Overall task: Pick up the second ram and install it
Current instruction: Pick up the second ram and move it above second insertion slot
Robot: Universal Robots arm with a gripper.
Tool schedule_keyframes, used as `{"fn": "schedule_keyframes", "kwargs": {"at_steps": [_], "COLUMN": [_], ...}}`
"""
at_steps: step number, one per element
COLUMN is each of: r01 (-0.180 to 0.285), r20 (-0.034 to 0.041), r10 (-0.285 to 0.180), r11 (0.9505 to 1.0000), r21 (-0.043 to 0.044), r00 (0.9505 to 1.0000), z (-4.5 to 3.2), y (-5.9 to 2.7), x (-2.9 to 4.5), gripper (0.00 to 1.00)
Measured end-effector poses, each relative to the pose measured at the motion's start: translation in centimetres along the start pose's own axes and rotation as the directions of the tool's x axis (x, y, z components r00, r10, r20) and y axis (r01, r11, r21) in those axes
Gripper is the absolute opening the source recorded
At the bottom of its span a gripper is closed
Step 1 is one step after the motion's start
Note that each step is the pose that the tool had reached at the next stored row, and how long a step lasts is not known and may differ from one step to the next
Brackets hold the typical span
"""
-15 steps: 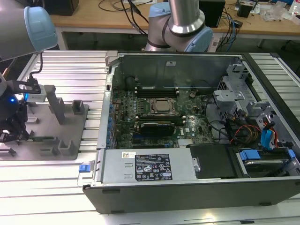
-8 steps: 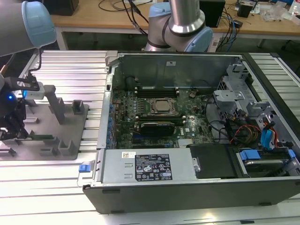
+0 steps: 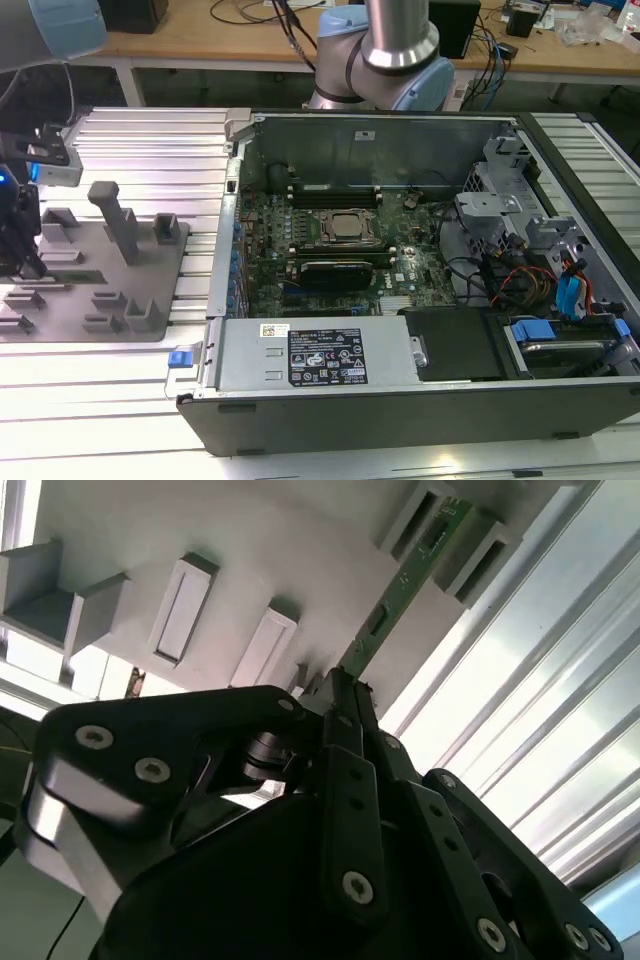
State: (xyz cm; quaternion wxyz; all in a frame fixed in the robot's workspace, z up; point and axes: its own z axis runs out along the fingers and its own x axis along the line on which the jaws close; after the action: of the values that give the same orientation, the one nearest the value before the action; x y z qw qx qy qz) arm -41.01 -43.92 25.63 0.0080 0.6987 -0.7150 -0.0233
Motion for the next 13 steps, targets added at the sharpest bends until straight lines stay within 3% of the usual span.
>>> {"fn": "schedule_keyframes", "kwargs": {"at_steps": [6, 9, 13], "r01": [0.0, 0.0, 0.0], "r20": [0.0, 0.0, 0.0], "r10": [0.0, 0.0, 0.0], "r11": [1.0, 1.0, 1.0], "r21": [0.0001, 0.0, 0.0001], "r00": [1.0, 1.0, 1.0], "z": [-2.66, -3.45, -5.6], "y": [0.12, 0.15, 0.25], "x": [-0.06, -0.08, -0.13], "gripper": [0.09, 0.09, 0.09]}}
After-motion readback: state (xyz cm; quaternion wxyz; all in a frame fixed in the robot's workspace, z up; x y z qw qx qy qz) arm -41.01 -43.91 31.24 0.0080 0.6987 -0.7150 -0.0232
